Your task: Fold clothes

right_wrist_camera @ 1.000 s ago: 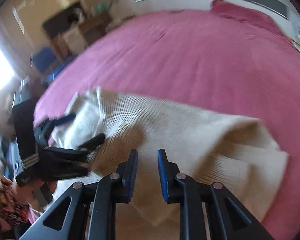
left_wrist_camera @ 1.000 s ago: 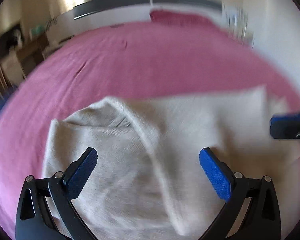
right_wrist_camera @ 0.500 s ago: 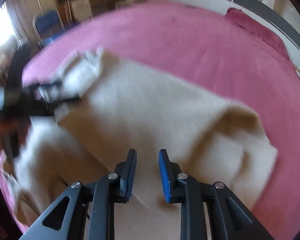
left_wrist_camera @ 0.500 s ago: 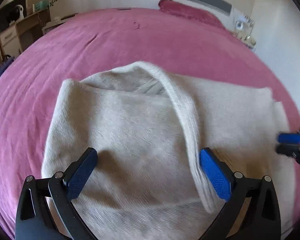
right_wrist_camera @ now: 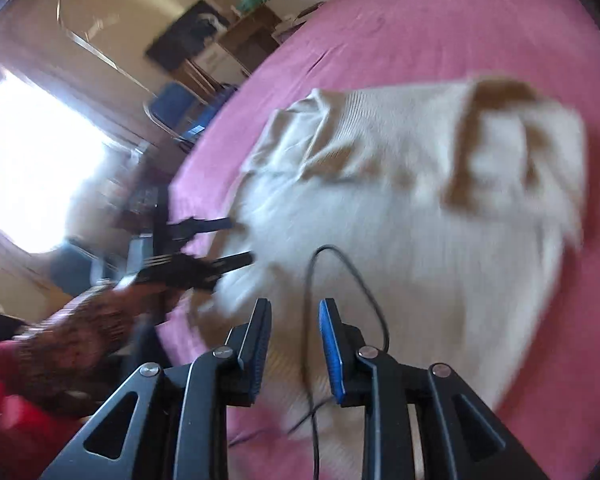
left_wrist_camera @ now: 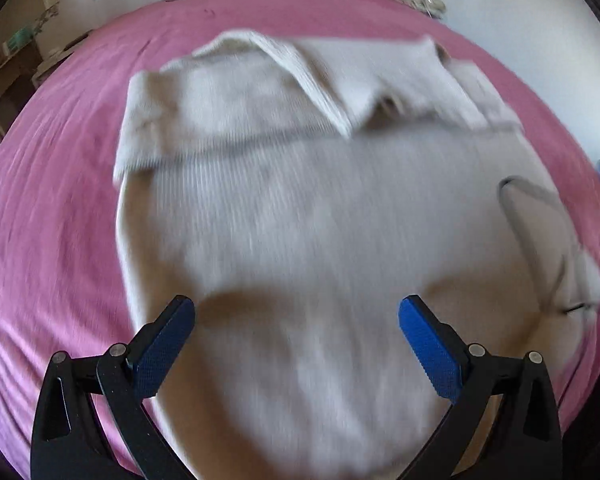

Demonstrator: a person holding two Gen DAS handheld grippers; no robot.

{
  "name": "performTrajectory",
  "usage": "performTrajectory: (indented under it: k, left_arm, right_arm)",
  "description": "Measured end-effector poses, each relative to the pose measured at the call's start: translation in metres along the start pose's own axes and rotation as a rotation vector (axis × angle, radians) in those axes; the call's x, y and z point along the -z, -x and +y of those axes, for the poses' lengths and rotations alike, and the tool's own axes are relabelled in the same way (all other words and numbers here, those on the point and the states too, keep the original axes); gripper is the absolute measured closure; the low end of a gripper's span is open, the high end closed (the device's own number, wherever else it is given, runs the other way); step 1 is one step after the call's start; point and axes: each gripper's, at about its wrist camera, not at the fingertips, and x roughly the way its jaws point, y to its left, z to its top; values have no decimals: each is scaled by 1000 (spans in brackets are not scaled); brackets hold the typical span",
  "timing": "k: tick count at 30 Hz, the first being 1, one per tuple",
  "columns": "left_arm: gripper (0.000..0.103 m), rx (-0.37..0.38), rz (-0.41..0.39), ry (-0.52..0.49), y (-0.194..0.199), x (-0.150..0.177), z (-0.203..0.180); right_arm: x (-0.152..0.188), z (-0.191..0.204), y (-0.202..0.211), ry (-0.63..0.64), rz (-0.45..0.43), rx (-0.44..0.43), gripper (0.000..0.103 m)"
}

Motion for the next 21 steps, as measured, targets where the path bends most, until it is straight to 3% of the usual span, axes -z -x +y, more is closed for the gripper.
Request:
performTrajectory:
  k: [3, 6, 7, 10, 12, 14, 18, 21]
  left_arm:
    - [0, -15, 56, -55, 11, 29, -8]
    - [0, -17, 84, -80, 22, 56, -10]
    - [0, -20, 88, -73, 26, 62, -9]
    - [0, -7, 68, 4, 36, 69, -4]
    - [0, 6, 53, 63, 42, 70, 0]
    - [0, 3, 16, 90, 47, 65, -4]
    - [0, -32, -49, 103, 43, 39, -17]
    - [0, -85, 34, 47, 13, 27, -39]
  right_arm:
    - [53, 5, 39, -119, 19, -127, 75]
    - [95, 5, 69, -154, 9, -177, 71]
    - [107, 7, 75, -137, 1, -115, 70]
    - [120, 7, 73, -78, -36, 272, 68]
    - [109, 1, 49, -98, -62, 403, 68]
    - [90, -8, 26, -143, -79, 422, 68]
    - [34, 0, -36, -52, -36, 516, 68]
    - [0, -5, -83, -27, 38, 549, 68]
